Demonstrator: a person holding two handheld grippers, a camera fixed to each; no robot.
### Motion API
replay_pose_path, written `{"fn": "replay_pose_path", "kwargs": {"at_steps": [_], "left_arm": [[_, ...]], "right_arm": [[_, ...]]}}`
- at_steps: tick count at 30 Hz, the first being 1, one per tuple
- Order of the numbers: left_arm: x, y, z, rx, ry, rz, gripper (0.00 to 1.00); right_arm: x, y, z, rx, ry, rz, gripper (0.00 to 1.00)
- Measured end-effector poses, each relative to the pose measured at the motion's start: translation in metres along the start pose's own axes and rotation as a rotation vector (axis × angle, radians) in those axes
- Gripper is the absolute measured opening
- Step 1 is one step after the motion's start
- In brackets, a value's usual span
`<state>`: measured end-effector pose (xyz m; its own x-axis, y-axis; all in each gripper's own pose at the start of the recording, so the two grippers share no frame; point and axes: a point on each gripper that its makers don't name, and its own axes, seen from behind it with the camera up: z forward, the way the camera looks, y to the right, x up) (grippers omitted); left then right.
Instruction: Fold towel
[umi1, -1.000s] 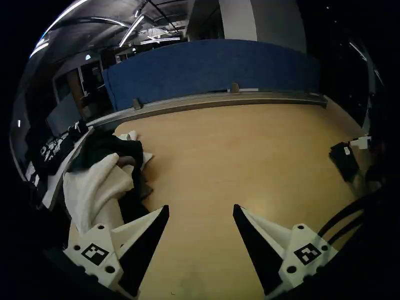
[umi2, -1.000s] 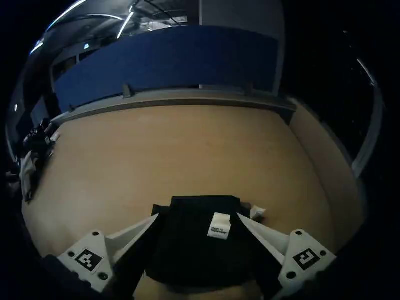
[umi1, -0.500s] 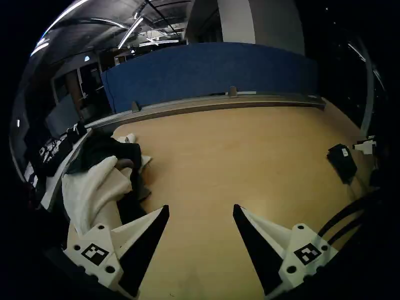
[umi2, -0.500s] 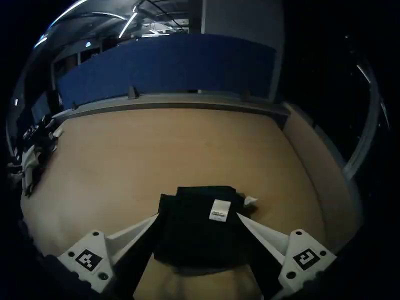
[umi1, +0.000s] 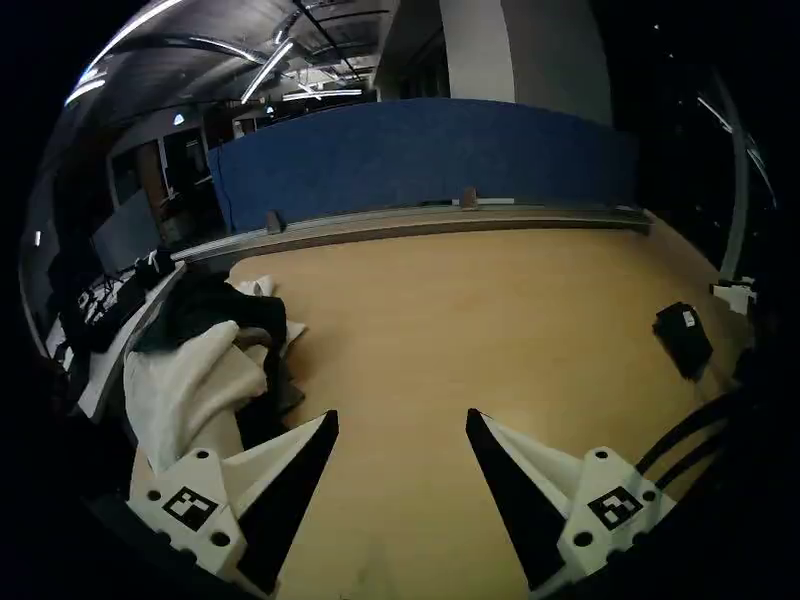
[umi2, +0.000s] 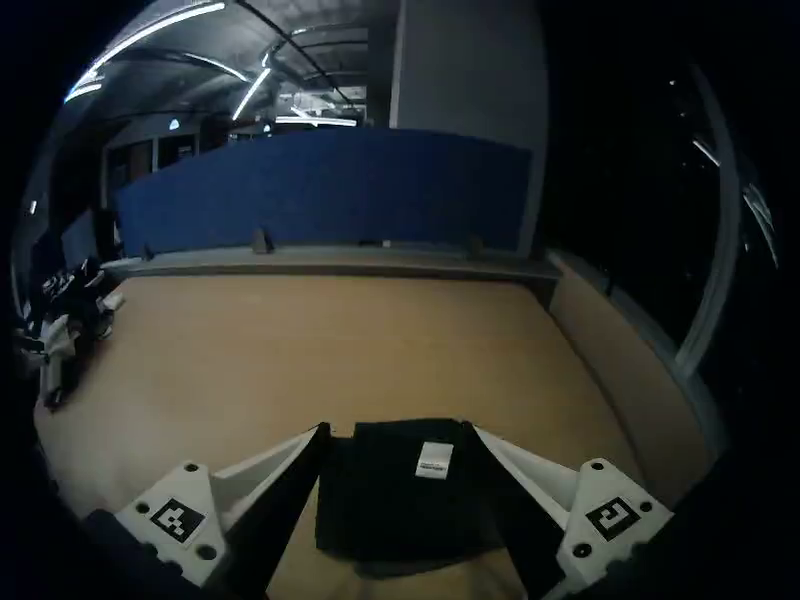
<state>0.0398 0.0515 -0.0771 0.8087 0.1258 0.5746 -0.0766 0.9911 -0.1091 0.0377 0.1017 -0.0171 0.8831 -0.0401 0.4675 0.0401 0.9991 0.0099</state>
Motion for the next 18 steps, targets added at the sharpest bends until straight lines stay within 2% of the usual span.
{"fn": "replay_pose_path", "kwargs": {"at_steps": [5, 8, 18], "left_arm": [[0.014, 0.002, 0.001, -0.017, 0.061, -0.020, 0.95], [0.026, 0.004, 0.000, -0.026, 0.111, -0.034, 0.95], [0.079, -0.002, -0.008, -0.015, 0.328, -0.051, 0.95]], "right_arm": [[0.041, -0.015, -0.018, 0.012, 0.185, 0.009, 1.00], [0.057, -0.025, -0.029, 0.020, 0.261, 0.012, 1.00], [0.071, -0.048, -0.040, 0.031, 0.311, 0.010, 1.00]]}}
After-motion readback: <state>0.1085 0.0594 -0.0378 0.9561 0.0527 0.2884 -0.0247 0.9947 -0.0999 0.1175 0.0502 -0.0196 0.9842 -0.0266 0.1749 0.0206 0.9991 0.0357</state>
